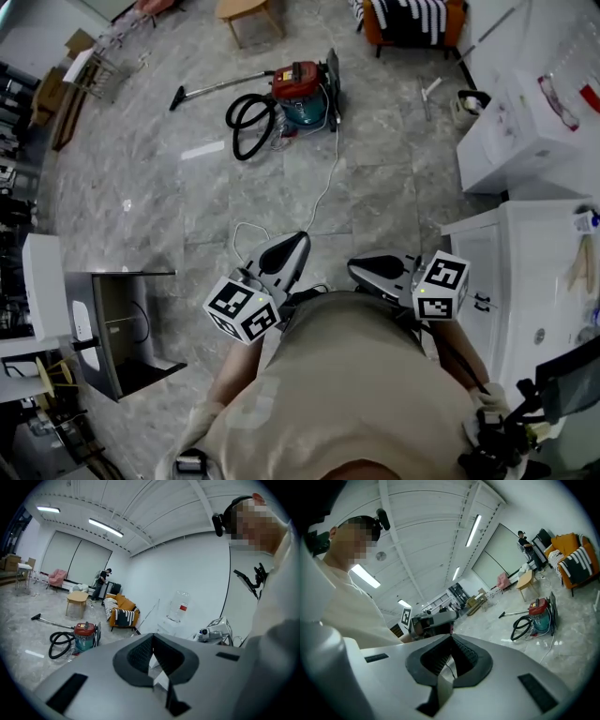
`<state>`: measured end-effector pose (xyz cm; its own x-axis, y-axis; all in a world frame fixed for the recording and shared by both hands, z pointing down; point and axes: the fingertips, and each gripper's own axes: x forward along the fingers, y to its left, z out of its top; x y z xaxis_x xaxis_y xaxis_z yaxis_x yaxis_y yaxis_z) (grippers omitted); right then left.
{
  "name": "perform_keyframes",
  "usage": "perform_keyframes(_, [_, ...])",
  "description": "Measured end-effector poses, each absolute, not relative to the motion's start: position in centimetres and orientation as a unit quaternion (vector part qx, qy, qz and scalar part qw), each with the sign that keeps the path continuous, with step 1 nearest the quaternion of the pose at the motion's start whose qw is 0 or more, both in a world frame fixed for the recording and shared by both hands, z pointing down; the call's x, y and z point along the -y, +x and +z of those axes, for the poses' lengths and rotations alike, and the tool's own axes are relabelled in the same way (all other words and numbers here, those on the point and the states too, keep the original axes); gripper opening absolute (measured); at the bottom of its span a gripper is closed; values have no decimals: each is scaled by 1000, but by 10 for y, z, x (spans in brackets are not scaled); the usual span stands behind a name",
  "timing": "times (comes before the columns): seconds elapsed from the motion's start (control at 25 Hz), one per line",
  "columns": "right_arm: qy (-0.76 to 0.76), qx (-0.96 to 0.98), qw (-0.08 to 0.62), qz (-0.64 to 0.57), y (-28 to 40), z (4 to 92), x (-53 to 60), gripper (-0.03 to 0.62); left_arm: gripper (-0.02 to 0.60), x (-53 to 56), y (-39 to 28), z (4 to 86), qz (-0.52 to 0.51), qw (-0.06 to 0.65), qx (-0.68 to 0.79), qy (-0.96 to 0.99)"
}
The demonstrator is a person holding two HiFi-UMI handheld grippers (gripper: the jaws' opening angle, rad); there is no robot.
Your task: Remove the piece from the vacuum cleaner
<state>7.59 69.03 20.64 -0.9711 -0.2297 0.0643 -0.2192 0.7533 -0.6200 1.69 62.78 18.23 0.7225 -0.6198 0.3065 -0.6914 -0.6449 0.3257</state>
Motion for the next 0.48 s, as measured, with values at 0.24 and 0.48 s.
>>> perform_keyframes(0.24, [-105,-949,-33,-296,88,223,-689,3,4,-621,33,188,106,218,387,889])
perform_keyframes(0.48, [-114,-948,-15,-298,102,225,-675,3,3,-612,39,189,122,216,394,885])
